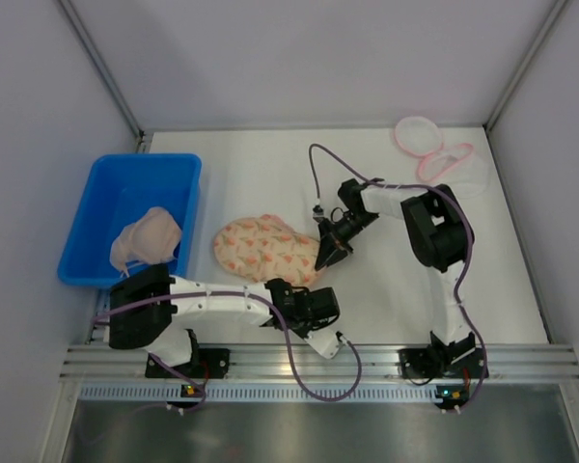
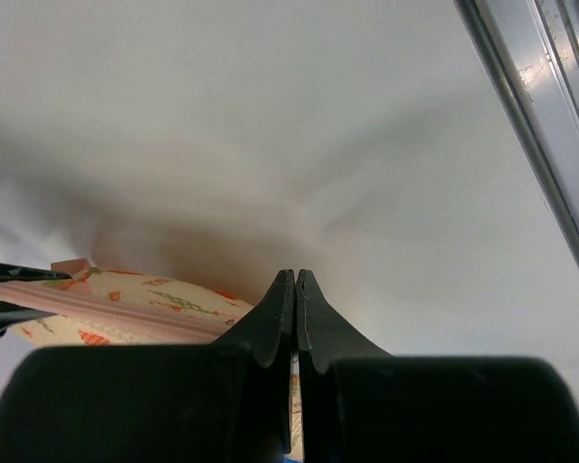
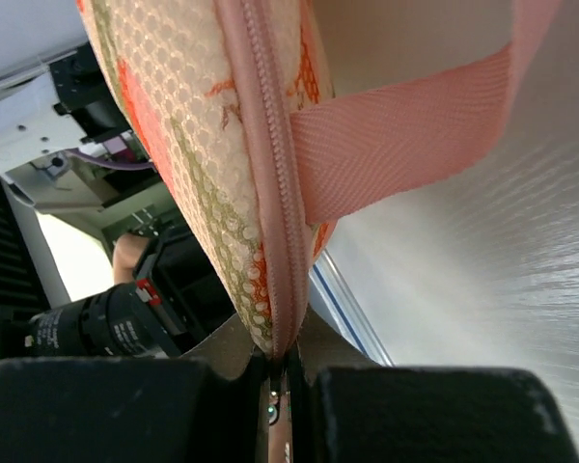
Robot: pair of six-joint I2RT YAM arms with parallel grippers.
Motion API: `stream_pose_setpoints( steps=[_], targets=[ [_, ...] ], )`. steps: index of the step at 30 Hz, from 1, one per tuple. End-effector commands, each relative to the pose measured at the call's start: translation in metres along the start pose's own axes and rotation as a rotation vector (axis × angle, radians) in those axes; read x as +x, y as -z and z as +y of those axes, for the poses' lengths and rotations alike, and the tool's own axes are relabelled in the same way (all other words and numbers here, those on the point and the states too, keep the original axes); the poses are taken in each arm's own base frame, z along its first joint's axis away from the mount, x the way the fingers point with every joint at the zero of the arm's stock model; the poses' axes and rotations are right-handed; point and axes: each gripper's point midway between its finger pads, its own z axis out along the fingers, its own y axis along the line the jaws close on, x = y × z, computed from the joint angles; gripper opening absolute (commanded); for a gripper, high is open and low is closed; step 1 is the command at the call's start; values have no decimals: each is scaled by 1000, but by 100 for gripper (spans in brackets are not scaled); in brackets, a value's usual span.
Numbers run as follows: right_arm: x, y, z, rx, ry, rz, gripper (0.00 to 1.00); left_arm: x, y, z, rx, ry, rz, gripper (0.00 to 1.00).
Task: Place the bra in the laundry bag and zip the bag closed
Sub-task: Zip the laundry bag at the center of the board, then move the laundry bag to the center of the board.
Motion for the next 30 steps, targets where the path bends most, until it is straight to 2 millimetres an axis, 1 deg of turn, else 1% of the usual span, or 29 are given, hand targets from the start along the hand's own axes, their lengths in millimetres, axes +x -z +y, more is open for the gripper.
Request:
stream_pose_setpoints(
  steps=[1,2,4,5,6,7,8,9,10,11,12,13,14,15,16,17,18,19,20,21,22,23,24,25,26,27,28,29,30],
  targets=[
    [-22,24,-21,98,156,-48,0,5,-1,-56,160,39,-26,0],
    [-24,26,-27,132,163,-52,0,7,-1,-59,164,40,-24,0],
    [-28,29,-32,152,173,-61,0,8,0,-62,164,53,-29,0],
    [-31,32,-35,165,174,-71,0,6,1,-59,155,63,-36,0],
    [-33,33,-36,163,170,-76,0,3,5,-55,140,81,-50,3],
    [-35,35,-36,163,163,-79,0,0,8,-52,130,108,-62,10],
    [-39,37,-36,169,170,-92,0,-7,15,-41,98,127,-83,21],
    [-41,38,-35,172,172,-95,0,-9,23,-33,67,148,-102,44],
    [-43,41,-34,178,180,-105,0,-13,30,-26,42,184,-123,51],
    [-44,43,-35,189,183,-109,1,-18,40,-14,4,210,-148,58],
    [-46,45,-35,194,188,-114,7,-17,53,-2,-39,247,-180,67],
    [-48,47,-33,194,197,-121,29,-17,61,4,-62,286,-199,71],
    [-51,52,-35,200,191,-135,41,-15,72,18,-103,317,-218,73],
    [-52,57,-33,201,192,-150,54,-3,81,28,-138,371,-222,74],
    [-57,64,-30,207,198,-174,74,2,89,34,-164,393,-229,78],
    [-61,76,-32,224,197,-205,80,9,95,40,-188,412,-230,81],
    [-65,88,-23,228,217,-244,86,20,107,51,-226,451,-240,84],
    [-69,103,-19,231,217,-284,96,27,111,50,-221,452,-227,88],
    [-70,114,-13,231,230,-315,99,33,113,53,-229,467,-217,88],
    [-68,126,0,237,259,-348,99,42,114,56,-240,497,-201,89],
    [-70,142,5,253,275,-387,99,46,114,57,-243,503,-193,89],
    [-70,152,7,289,286,-408,99,52,112,58,-246,516,-177,91],
    [-67,164,18,316,334,-436,99,57,110,60,-255,510,-157,93],
    [-65,179,26,336,346,-464,99,63,104,59,-253,514,-134,94],
    [-64,188,30,366,374,-482,100,70,97,64,-261,530,-115,95],
    [-59,201,42,391,411,-515,99,76,92,65,-256,532,-100,98],
    [-57,218,48,443,432,-549,100,83,84,63,-248,538,-75,98],
    [-55,228,54,479,457,-573,100,93,76,73,-273,569,-61,98],
    [-47,241,66,525,517,-607,100,99,69,76,-282,586,-50,98]
  ],
)
